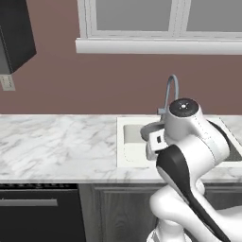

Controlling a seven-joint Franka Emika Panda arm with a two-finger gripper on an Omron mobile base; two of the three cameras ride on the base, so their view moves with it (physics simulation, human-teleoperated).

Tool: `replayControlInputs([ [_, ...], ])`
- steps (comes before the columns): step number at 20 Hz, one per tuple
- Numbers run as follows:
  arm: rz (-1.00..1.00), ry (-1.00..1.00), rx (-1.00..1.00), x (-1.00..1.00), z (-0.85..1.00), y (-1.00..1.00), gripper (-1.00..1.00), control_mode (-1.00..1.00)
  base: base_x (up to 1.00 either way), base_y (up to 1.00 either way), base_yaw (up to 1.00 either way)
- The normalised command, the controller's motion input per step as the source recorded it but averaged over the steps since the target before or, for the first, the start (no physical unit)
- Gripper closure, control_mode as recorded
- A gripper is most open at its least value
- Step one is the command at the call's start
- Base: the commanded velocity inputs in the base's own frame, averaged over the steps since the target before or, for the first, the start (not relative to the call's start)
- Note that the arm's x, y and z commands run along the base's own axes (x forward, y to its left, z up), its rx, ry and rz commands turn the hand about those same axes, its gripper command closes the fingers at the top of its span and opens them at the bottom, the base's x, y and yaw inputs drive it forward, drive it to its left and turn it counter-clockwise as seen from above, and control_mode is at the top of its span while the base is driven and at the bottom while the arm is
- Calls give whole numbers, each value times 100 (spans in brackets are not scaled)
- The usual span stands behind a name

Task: Move the pot and pan from the stove into the sink.

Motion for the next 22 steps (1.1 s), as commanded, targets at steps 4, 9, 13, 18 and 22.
replayControlInputs([
  [4,-3,9,0,47,-19,-7,100,-100,0,0,0],
  [9,-6,10,0,66,-18,0,100,-100,0,0,0],
  [13,-10,10,1,60,-36,-1,100,-100,0,0,0],
  [18,-10,9,1,54,-35,-3,100,-100,0,0,0],
  [22,-6,8,2,50,-40,-19,100,-100,0,0,0],
])
